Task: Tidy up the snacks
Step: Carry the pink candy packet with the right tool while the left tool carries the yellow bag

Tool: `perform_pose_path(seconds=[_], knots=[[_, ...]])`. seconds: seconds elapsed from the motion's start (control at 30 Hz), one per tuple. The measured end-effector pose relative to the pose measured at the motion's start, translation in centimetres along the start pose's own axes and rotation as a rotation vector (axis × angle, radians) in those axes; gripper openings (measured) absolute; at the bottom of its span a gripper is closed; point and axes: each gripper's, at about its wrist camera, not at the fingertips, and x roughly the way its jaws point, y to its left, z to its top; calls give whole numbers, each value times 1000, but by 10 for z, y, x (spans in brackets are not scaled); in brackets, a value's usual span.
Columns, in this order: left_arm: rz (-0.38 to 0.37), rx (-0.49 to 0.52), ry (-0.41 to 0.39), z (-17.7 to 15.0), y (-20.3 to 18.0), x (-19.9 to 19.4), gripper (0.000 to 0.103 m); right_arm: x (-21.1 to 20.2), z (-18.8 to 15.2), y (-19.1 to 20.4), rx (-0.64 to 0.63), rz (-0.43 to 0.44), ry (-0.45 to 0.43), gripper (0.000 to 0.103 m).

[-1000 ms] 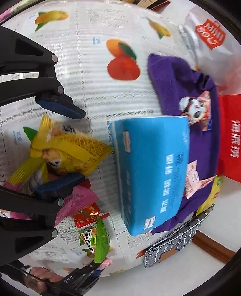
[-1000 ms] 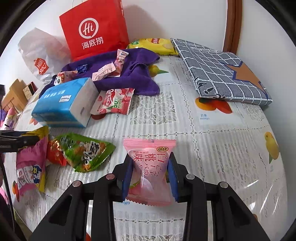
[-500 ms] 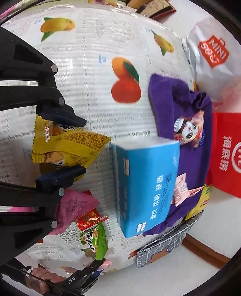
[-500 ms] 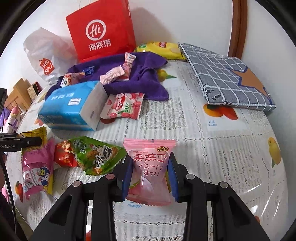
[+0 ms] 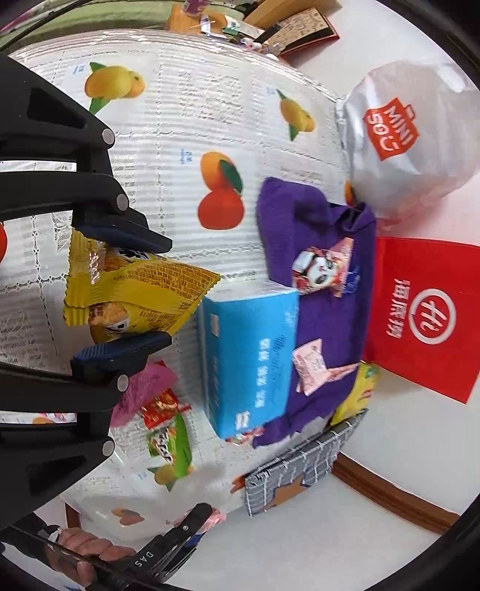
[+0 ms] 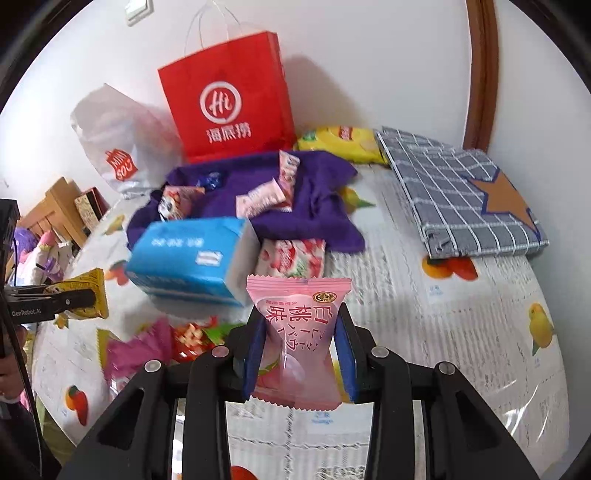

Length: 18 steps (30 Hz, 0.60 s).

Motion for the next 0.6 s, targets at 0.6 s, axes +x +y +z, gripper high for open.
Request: perform_pose_path(seconds=[0.6], knots=[[-4, -19, -135, 100, 5, -24, 42, 16, 111, 61, -88, 73, -111, 36]])
